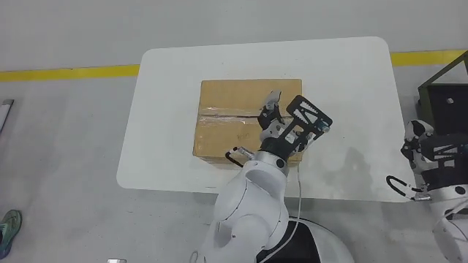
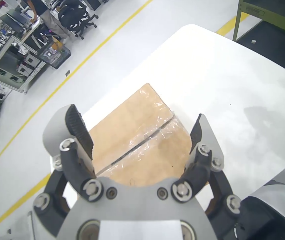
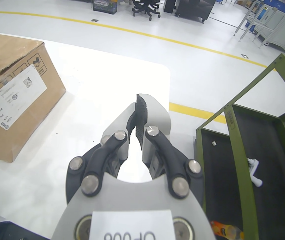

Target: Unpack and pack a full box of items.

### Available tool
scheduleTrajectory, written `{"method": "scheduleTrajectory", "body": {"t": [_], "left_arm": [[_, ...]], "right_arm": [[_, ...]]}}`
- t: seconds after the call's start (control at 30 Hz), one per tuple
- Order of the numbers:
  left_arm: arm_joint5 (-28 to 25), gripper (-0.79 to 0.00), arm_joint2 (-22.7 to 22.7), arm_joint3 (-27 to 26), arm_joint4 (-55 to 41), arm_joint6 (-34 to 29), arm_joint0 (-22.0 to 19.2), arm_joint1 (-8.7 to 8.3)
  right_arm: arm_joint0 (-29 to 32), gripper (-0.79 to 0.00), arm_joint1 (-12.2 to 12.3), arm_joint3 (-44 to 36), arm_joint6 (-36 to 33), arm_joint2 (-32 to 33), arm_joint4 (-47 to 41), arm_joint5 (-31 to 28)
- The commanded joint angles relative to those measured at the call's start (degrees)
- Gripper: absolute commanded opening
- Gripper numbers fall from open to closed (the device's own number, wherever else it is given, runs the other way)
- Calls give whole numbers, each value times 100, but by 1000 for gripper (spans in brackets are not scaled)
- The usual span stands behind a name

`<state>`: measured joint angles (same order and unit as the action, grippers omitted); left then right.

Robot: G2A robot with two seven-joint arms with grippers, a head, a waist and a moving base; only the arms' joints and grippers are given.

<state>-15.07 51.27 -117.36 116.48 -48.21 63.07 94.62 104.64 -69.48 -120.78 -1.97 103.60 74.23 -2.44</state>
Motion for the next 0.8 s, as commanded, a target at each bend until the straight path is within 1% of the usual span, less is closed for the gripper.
{"method": "scheduleTrajectory", "body": {"t": [0.0, 0.27, 0.33, 0.4, 0.5, 0.63, 0.7, 0.77], "left_arm": [[7, 0, 3, -7, -4, 4, 6, -1], [7, 0, 3, -7, -4, 4, 6, -1], [307, 0, 66, -3, -288, 103, 186, 11], [434, 0, 53, 88, -431, 102, 246, 27], [741, 0, -68, 390, -680, 14, 187, 89], [1341, 0, -215, 959, -977, -88, -89, 213], [1693, 0, -260, 1287, -1311, -267, -221, 295], [1971, 0, -294, 1537, -1418, -423, -386, 361]], "right_arm": [[33, -785, -8, -9, 27, -11, 11, 23], [137, -785, -34, -28, 117, -50, 104, 67], [133, -785, -42, -25, 95, -106, 101, 70], [120, -785, -43, -25, 73, -156, 208, 28], [72, -785, -46, -9, 57, -199, 321, 32], [-6, -785, -52, 34, 29, -214, 380, 53], [-30, -785, -55, 58, 6, -209, 398, 55], [-47, -785, -58, 69, -6, -210, 413, 56]]}}
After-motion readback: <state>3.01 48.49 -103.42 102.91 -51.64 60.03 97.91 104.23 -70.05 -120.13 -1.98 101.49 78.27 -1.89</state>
